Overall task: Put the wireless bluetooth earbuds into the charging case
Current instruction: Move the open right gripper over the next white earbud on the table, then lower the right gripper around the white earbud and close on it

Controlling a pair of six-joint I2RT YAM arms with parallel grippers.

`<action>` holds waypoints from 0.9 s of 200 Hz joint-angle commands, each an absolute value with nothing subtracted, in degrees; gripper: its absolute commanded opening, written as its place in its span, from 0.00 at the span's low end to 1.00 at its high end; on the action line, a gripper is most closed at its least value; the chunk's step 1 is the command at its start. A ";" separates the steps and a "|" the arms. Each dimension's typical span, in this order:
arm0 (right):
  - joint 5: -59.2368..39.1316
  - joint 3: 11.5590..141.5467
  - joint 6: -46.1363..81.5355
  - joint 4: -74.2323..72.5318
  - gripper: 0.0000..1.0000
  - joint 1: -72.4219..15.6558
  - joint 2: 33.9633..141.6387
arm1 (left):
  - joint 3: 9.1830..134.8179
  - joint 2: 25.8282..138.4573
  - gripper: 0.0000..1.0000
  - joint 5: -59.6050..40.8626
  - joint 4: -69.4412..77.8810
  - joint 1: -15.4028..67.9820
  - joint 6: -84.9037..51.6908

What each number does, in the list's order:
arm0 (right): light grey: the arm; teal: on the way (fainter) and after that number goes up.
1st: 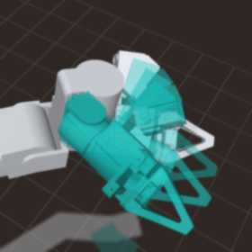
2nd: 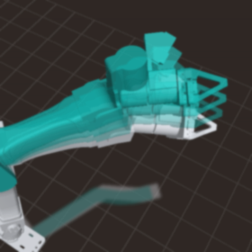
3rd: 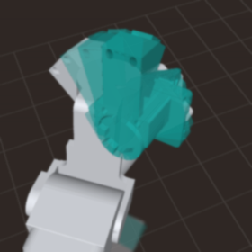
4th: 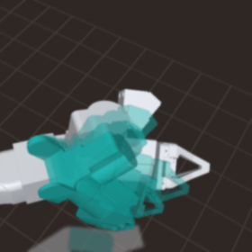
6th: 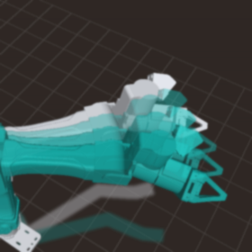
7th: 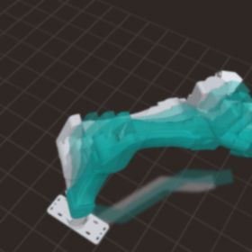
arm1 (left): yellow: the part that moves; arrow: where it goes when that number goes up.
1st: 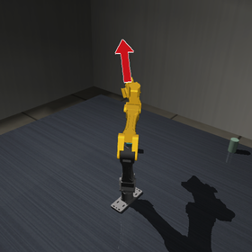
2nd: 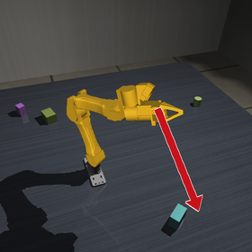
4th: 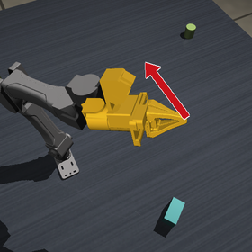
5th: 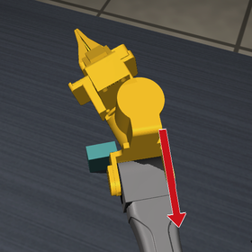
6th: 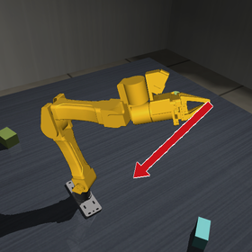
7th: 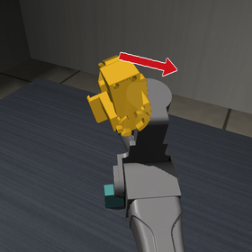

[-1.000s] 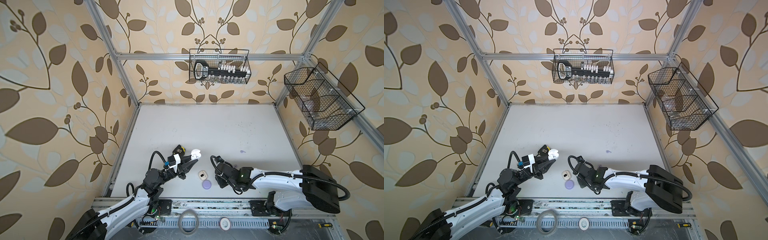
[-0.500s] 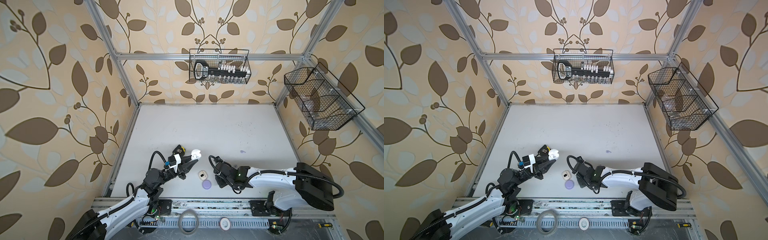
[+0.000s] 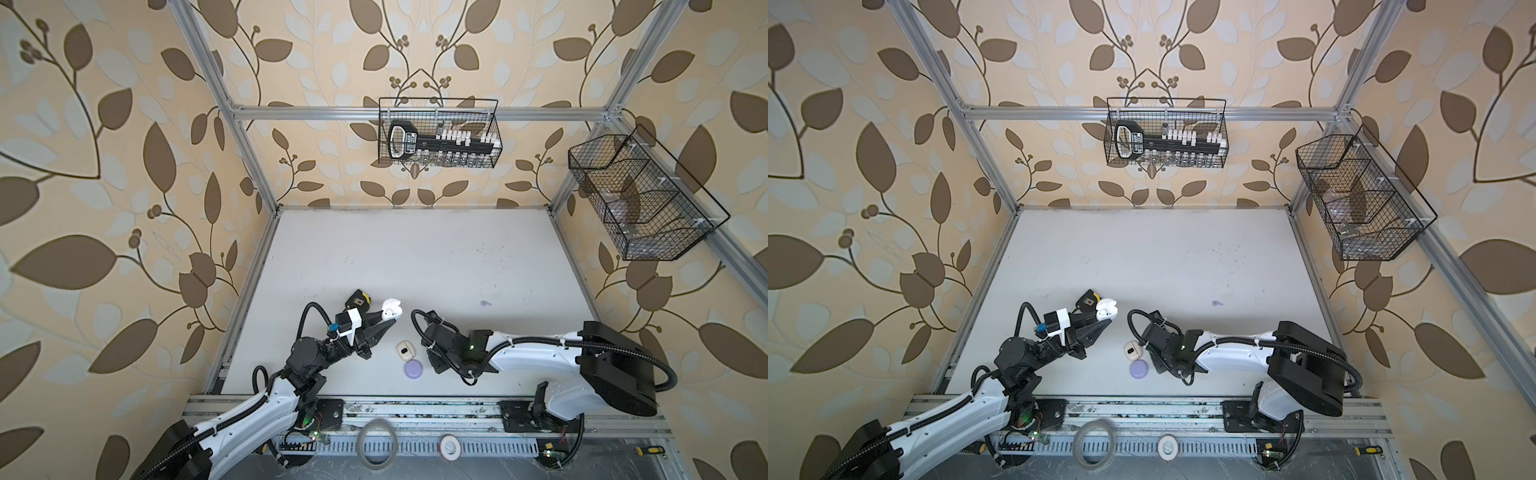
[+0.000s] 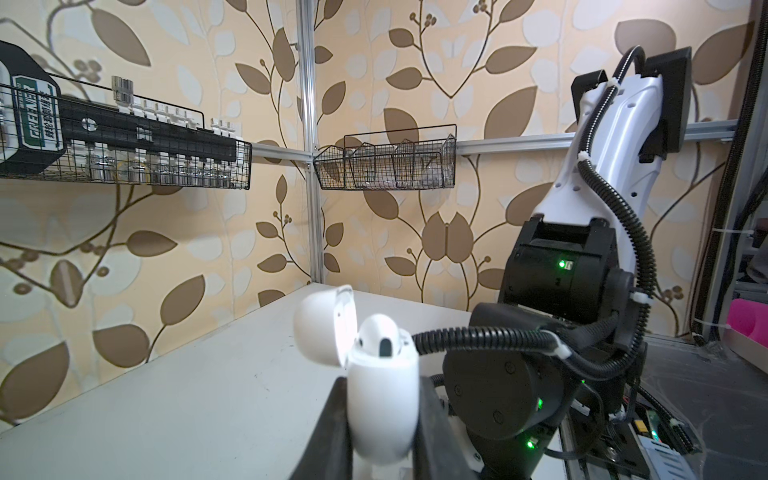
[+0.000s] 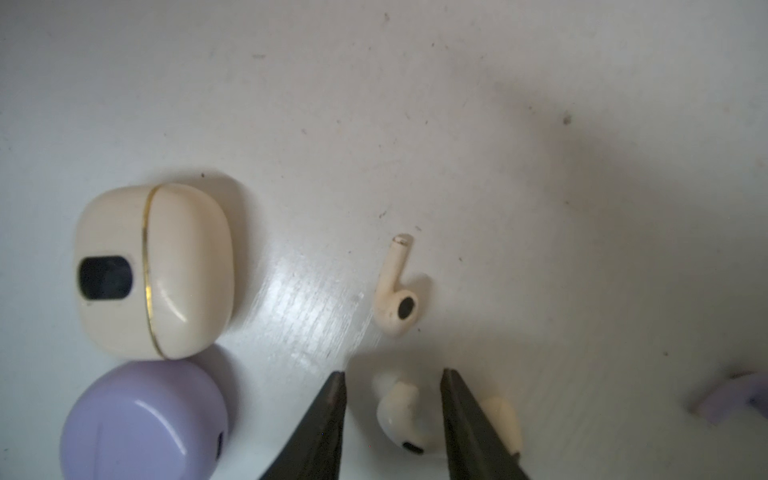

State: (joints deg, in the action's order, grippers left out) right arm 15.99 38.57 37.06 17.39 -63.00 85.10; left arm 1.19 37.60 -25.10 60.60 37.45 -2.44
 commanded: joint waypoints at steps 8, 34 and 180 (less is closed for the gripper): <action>17.21 36.79 38.55 18.16 0.39 -64.29 83.15 | 3.61 36.91 0.00 -25.31 63.04 37.53 -1.49; 17.05 36.64 39.55 17.59 0.39 -66.70 83.27 | 3.59 36.79 0.00 -25.31 63.02 37.53 -1.50; 19.75 35.66 44.69 17.79 0.38 -71.81 83.43 | 3.71 37.46 0.00 -25.58 63.45 37.57 -1.58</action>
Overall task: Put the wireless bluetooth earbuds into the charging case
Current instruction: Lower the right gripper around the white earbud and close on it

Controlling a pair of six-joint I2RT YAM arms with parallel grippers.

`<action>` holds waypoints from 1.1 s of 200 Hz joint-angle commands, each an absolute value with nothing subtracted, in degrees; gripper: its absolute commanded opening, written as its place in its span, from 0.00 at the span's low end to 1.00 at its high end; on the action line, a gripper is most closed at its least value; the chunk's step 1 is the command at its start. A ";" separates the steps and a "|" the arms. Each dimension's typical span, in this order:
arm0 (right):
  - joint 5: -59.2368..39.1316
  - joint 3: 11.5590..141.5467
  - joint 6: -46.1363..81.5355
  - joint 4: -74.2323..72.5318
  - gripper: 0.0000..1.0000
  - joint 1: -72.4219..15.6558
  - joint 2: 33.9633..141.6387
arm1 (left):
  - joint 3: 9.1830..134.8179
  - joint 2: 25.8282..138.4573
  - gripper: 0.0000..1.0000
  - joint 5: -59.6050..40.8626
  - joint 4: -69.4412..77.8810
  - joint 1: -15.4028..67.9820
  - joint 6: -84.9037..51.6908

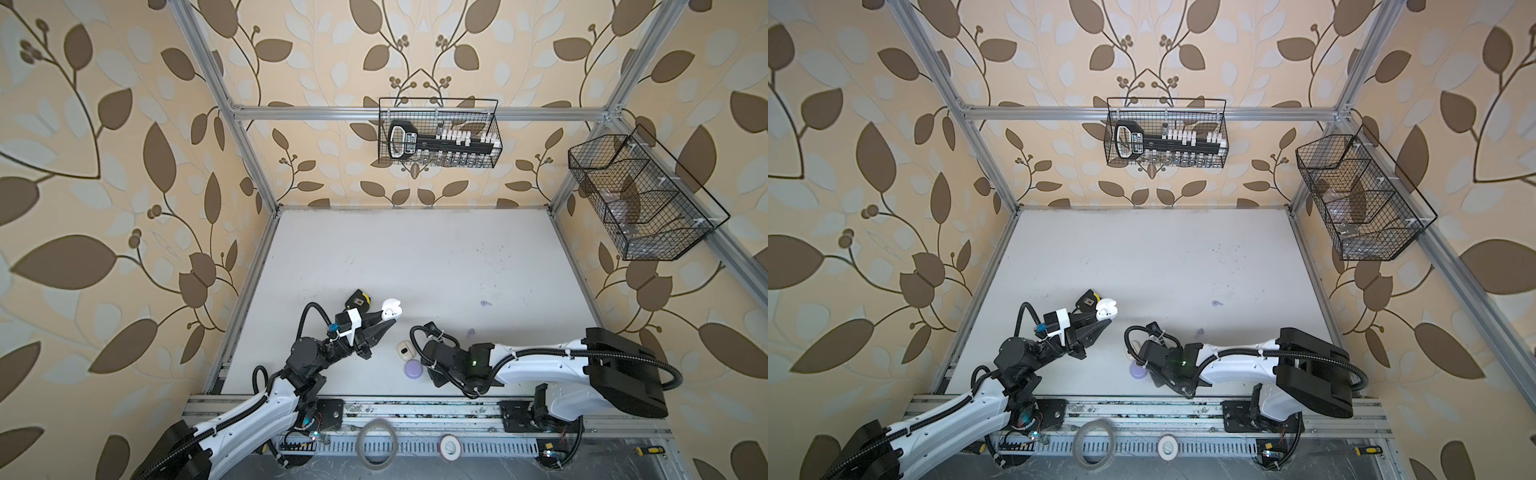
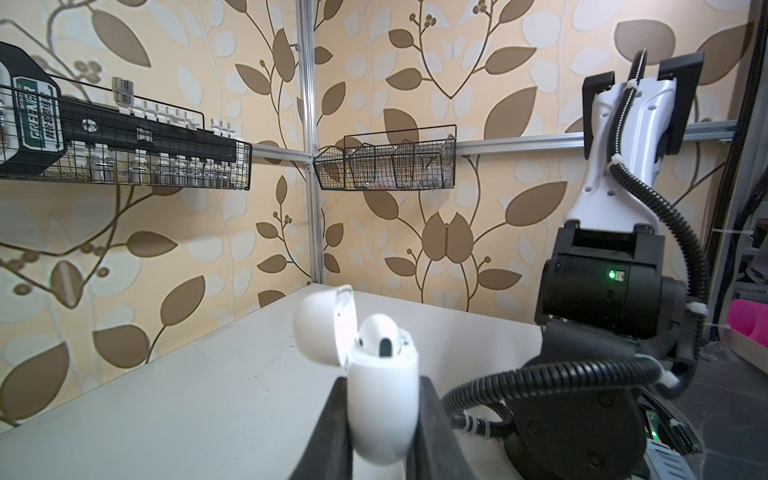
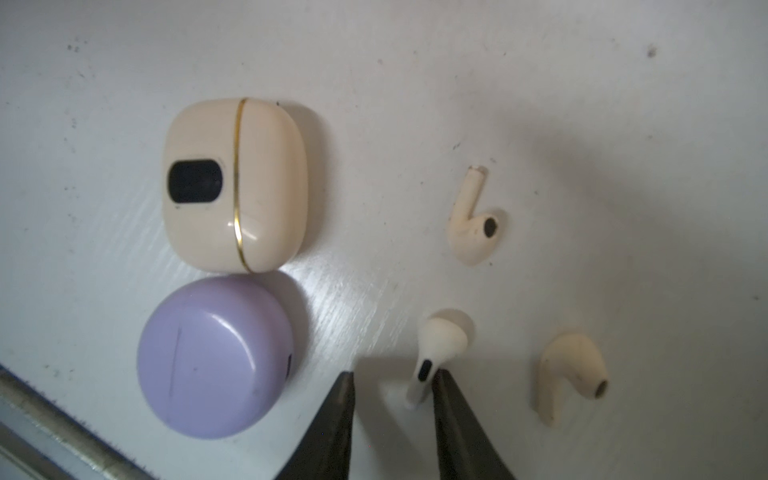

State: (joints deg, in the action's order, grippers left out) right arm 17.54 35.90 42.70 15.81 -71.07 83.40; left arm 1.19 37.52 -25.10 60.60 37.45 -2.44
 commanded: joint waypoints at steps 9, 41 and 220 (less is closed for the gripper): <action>20.28 35.91 44.74 18.46 0.39 -71.80 83.46 | 3.78 37.70 0.00 -25.66 63.56 37.53 -1.58; 21.18 36.53 44.00 19.22 0.42 -70.26 83.65 | 3.78 37.79 0.00 -25.66 63.60 37.55 -1.59; 14.24 41.23 35.48 26.61 0.39 -63.85 85.74 | 3.78 35.80 0.00 -25.75 61.57 37.53 -0.62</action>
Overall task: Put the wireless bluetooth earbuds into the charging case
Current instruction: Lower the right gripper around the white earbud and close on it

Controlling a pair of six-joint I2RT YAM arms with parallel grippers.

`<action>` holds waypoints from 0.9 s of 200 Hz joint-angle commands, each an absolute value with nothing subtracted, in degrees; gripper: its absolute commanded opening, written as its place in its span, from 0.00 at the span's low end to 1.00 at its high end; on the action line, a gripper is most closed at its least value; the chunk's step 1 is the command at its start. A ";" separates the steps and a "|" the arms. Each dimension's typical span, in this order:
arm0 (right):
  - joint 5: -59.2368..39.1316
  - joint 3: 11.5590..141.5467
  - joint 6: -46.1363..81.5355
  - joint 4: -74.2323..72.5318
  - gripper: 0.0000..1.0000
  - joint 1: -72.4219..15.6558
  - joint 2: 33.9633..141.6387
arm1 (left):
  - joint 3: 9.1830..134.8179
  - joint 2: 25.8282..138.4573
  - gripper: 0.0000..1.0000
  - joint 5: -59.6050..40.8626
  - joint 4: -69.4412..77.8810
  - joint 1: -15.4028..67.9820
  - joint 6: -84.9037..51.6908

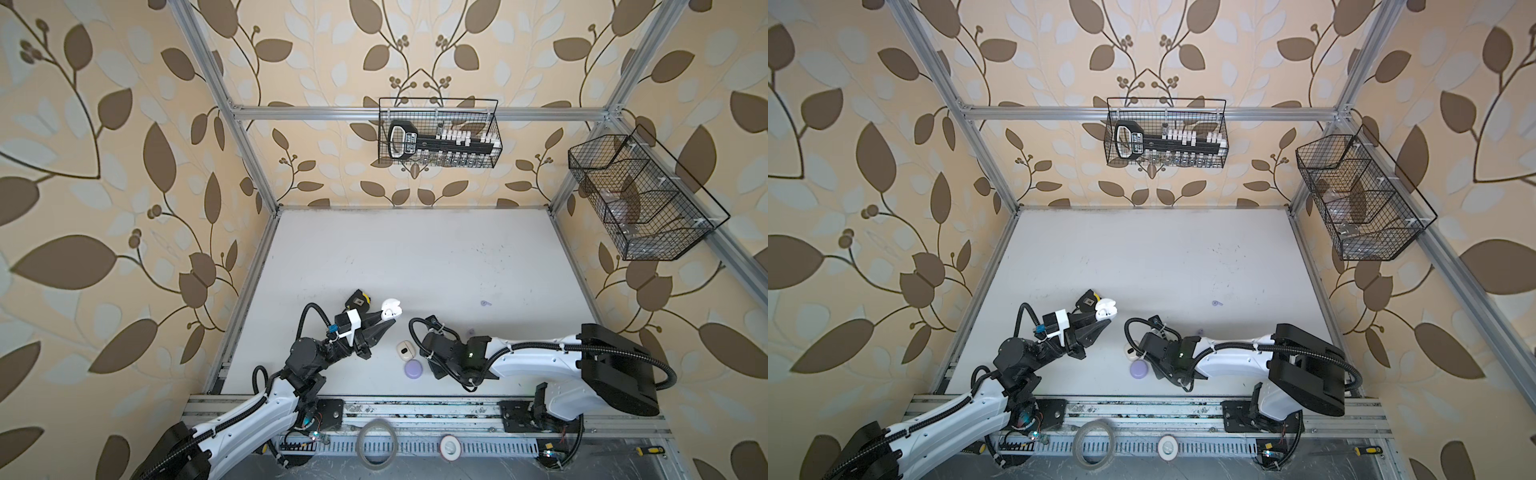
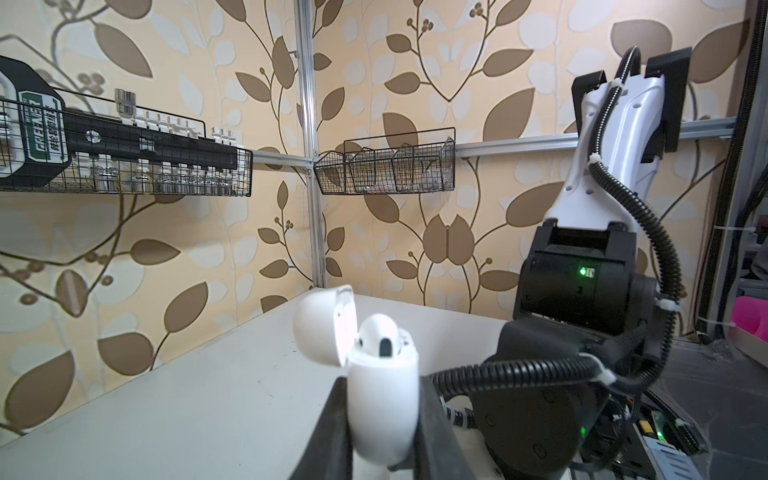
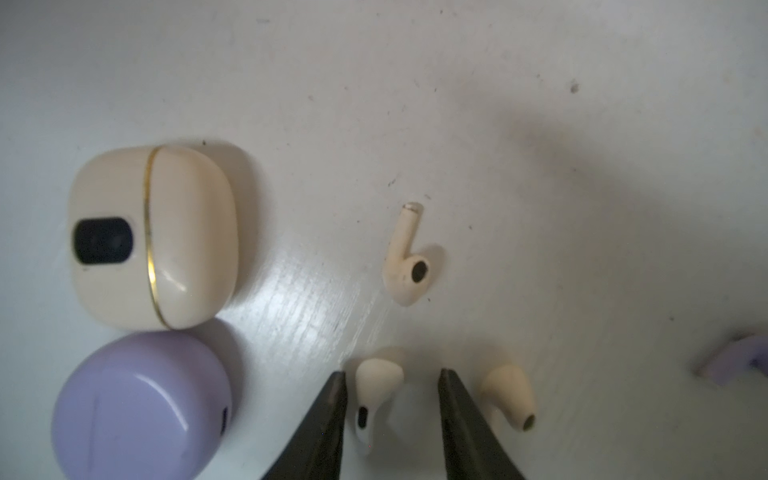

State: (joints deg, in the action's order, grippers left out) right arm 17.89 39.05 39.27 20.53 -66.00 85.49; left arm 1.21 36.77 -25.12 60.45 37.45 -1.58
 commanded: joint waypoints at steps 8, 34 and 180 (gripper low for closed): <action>13.15 41.84 33.97 27.69 0.38 -62.63 86.10 | 3.85 35.56 0.00 -25.97 61.52 37.54 -0.77; 12.54 43.91 30.98 30.20 0.38 -61.35 87.01 | 3.87 34.27 0.00 -26.20 60.89 37.53 -0.80; 10.60 44.67 27.60 28.15 0.35 -60.07 89.71 | 4.07 33.57 0.00 -26.10 59.50 37.61 -0.18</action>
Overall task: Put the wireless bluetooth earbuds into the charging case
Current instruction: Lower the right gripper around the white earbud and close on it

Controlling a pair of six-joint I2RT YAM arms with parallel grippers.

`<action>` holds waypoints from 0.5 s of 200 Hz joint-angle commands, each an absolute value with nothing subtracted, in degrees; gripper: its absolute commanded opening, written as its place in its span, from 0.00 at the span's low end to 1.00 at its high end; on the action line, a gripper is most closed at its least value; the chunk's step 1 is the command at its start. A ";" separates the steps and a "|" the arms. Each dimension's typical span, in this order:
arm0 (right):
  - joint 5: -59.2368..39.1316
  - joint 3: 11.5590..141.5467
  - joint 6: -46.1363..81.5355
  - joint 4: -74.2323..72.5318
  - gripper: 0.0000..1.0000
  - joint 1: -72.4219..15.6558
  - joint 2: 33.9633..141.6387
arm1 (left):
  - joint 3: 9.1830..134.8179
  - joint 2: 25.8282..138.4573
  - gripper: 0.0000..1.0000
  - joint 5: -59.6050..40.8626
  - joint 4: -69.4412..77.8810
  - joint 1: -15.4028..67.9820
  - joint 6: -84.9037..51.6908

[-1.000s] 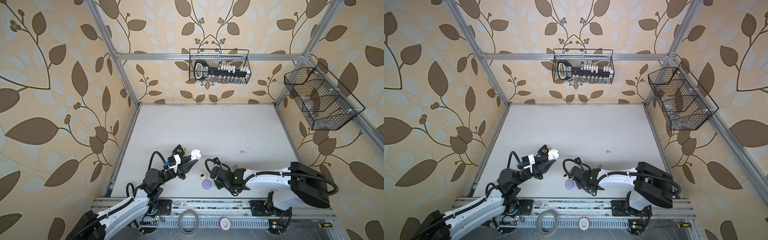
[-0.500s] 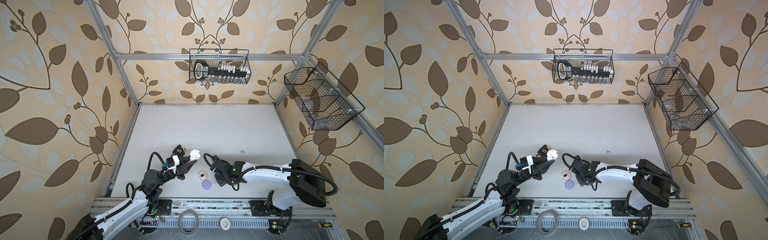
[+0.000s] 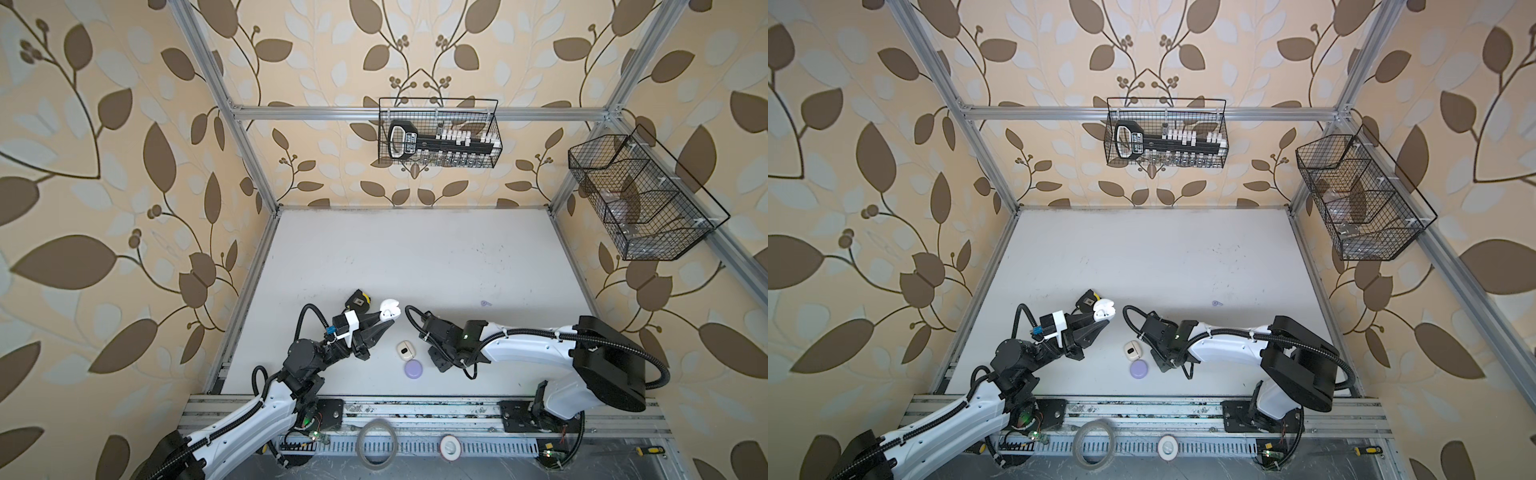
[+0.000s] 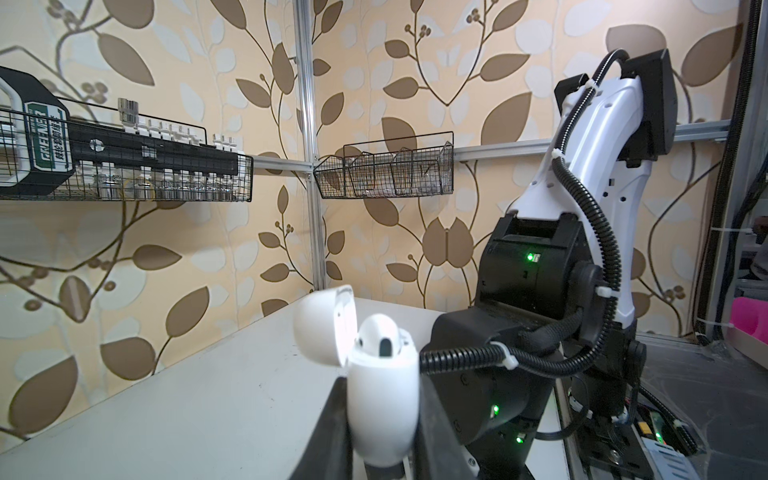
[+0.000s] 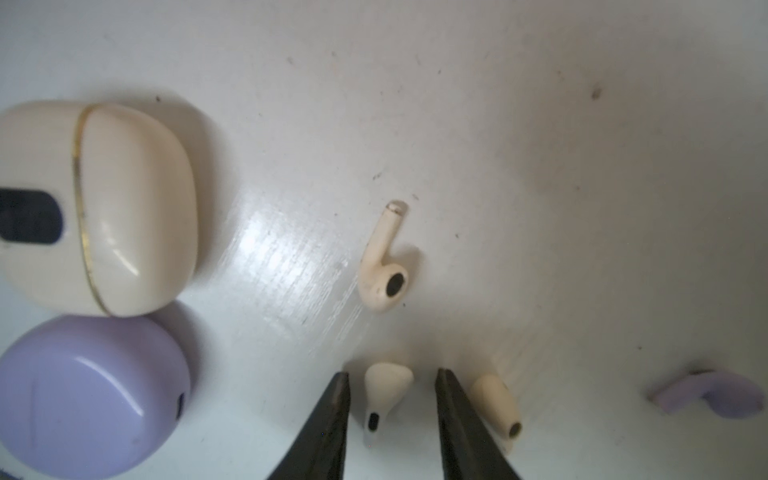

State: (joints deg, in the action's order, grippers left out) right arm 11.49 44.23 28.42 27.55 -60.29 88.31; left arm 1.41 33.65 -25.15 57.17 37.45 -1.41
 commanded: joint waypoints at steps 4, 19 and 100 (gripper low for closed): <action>10.47 44.63 27.60 28.00 0.34 -60.07 89.80 | 3.99 33.57 0.00 -26.17 59.50 37.58 -0.18; 10.30 44.38 27.84 27.39 0.33 -60.07 90.01 | 4.07 33.66 0.00 -26.19 59.50 37.53 -0.17; 10.93 44.17 28.57 27.37 0.30 -60.53 90.16 | 4.11 33.66 0.00 -26.28 59.61 37.53 -0.20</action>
State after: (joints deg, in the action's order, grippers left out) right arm 10.55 44.25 28.47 25.32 -60.31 88.90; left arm 1.41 33.80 -25.15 57.17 37.45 -1.41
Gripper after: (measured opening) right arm 0.293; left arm 0.213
